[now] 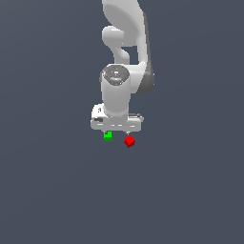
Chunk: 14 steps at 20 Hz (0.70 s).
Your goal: Stack the red cube on top of the green cube.
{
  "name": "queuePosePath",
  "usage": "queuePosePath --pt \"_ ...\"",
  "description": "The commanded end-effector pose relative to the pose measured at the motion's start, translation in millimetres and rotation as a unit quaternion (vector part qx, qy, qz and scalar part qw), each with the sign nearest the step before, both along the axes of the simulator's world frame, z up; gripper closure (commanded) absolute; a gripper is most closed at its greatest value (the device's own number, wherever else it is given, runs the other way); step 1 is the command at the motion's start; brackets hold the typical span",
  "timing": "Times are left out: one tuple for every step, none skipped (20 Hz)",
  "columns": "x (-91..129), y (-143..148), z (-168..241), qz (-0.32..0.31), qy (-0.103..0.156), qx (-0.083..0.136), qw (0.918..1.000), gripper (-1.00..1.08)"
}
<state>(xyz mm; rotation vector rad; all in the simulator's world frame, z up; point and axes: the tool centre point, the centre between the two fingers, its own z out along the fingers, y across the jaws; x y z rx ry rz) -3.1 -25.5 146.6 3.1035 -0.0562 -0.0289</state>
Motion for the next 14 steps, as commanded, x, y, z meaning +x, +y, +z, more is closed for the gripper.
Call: queuePosePath --pt "0.0 0.0 0.0 0.0 0.0 0.0 1.0 -0.92" --pt "0.0 0.2 -0.1 0.0 0.0 0.0 1.0 -0.92" --pt "0.0 0.4 -0.4 0.002 0.0 0.0 1.0 -0.92" --pt "0.0 0.9 -1.0 0.004 0.0 0.0 1.0 -0.92" --pt "0.0 1.6 -1.7 0.007 0.0 0.0 1.0 -0.92" --pt "-0.1 2.4 -2.7 0.011 0.0 0.001 0.9999 -0.92" --pt "-0.1 3.5 -3.8 0.016 0.0 0.001 0.9999 -0.92" --pt "-0.2 4.8 -5.2 0.021 0.0 0.001 0.9998 -0.92" --pt "-0.3 6.2 -6.8 0.028 0.0 0.002 0.9996 -0.92" --pt "-0.5 7.9 -8.6 0.035 0.0 0.002 0.9994 -0.92" --pt "-0.6 9.8 -10.6 0.043 -0.001 0.003 0.9991 -0.92" --pt "-0.9 11.8 -12.9 0.052 -0.001 0.004 0.9986 -0.92" --pt "-1.2 14.1 -15.3 0.062 -0.001 0.004 0.9981 -0.92" --pt "-1.6 16.6 -18.0 0.073 -0.001 0.005 0.9973 -0.92"
